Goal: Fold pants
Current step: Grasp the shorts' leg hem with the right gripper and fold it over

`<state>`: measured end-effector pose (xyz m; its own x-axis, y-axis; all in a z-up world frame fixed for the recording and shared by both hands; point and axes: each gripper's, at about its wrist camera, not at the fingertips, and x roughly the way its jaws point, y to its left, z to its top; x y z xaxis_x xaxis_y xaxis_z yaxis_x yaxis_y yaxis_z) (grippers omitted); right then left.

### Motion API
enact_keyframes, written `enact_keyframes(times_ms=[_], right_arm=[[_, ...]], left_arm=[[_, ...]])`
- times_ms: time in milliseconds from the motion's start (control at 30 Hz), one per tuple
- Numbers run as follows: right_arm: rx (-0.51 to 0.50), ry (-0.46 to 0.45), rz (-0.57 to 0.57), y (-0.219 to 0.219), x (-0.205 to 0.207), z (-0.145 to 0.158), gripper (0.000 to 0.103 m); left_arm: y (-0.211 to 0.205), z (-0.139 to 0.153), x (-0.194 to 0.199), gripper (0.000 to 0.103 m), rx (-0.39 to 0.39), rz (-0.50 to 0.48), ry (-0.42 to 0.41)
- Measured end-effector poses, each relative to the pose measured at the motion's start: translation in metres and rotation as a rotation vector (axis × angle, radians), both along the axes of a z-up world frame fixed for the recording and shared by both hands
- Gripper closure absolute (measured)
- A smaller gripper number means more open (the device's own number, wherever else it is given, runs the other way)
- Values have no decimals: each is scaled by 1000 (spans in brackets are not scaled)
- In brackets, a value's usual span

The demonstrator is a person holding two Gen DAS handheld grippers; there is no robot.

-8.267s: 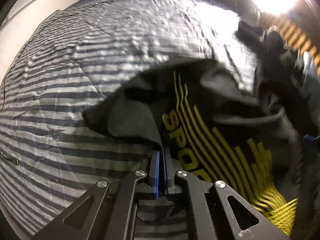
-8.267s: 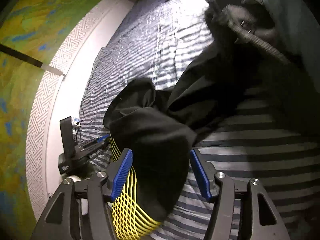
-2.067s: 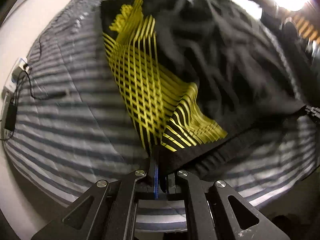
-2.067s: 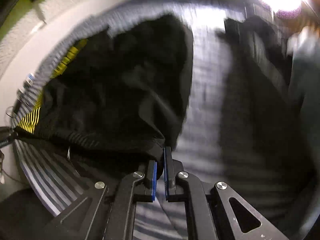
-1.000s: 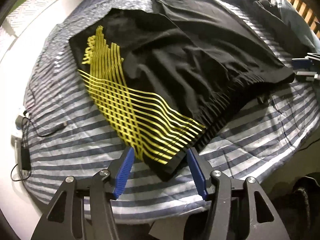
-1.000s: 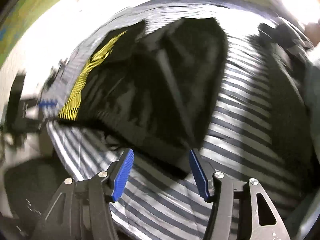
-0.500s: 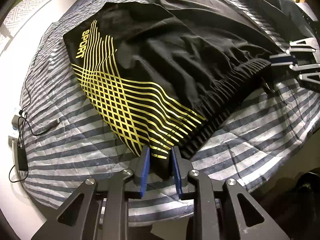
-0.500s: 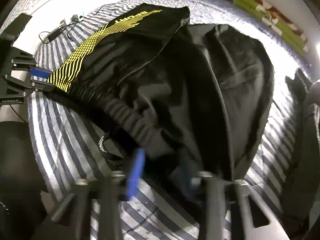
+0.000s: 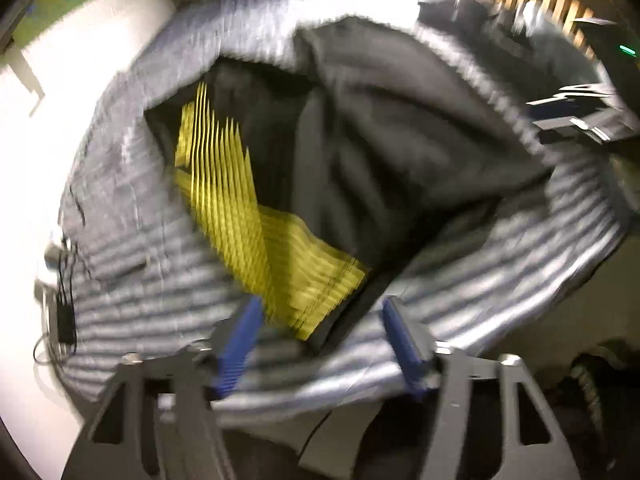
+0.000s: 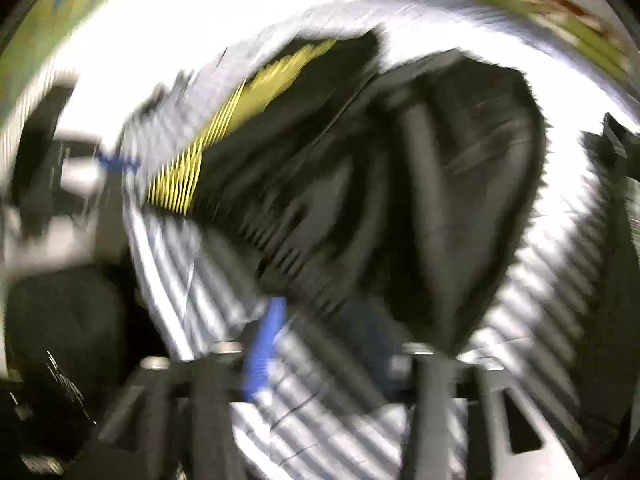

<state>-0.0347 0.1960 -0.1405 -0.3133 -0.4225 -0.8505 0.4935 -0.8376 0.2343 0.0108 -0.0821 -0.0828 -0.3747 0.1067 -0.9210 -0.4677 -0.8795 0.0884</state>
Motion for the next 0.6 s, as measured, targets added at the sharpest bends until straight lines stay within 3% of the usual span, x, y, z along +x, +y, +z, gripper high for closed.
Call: enact_keyframes(times_ms=[133,233,367,500,600], right_arm=[[-157,-21,-319,76,-58,15,51],[-271,-79,-452,112,-97,13,51],[-278,-139,-516,132,-140,-1,51],[-292,-186,-535,130,-175,-18,51],[-282,-193,-570,126,-206,-30,50]], left_arm=[[65,12,-6,28,94,-95,34],[140,0,-17,25,133,-186,31],[214,-34,-27,23,173,-255,-38],[256,-73,-19,17,55,-347,-65],[262,-89,-19,18,35,-377,-69]])
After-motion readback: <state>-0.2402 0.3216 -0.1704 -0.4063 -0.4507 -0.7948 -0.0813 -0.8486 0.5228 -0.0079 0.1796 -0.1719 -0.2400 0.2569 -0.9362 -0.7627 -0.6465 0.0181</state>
